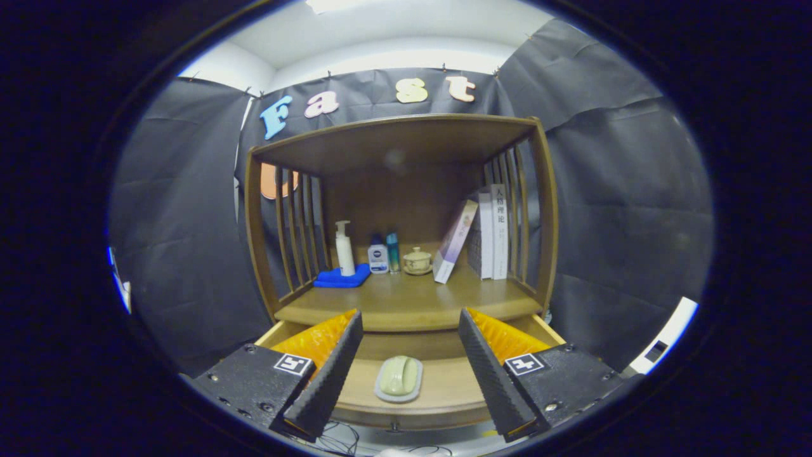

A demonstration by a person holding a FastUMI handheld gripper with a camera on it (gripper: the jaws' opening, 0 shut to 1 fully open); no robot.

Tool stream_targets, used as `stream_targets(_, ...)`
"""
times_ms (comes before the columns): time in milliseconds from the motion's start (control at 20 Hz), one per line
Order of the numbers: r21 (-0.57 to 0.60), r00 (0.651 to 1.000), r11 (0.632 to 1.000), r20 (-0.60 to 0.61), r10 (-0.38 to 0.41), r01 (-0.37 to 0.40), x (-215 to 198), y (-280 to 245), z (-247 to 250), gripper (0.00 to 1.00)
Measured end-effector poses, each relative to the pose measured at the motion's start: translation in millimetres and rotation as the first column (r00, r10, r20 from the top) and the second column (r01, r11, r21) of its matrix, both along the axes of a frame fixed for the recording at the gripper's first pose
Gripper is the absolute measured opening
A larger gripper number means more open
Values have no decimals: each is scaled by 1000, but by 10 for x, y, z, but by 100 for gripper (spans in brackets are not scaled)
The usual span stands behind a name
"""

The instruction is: Pull open the drawer, take out the items inside it, and place them on the countertop above the cabinet.

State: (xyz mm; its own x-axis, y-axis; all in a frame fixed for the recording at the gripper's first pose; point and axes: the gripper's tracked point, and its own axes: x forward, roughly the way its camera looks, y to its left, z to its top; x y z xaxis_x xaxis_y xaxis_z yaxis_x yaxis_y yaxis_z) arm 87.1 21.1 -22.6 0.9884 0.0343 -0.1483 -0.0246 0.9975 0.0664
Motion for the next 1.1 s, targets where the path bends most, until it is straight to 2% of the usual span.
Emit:
stream_targets(150, 5, 998, 1000, -55, 15, -15, 290, 77, 139, 96)
stream_targets(300, -1, 986, 999, -163, 38, -39, 513, 179, 87, 96)
stream_targets(400, -33, 969, 999, -247, 25, -34, 677, 189, -58, 96)
stream_targets(500, -33, 938, 998, -344, 45, -60, 839, 289, -260, 96)
stream_targets(600, -23, 883, 997, -466, 55, -74, 917, 326, -579, 96)
stream_targets(800, 33, 748, 997, -660, 74, -70, 1005, 371, -1225, 94)
stream_targets(1000, 42, 617, 998, -785, 60, -44, 1012, 322, -1721, 89)
stream_targets(1100, 50, 569, 998, -820, 66, -44, 1006, 336, -1870, 85)
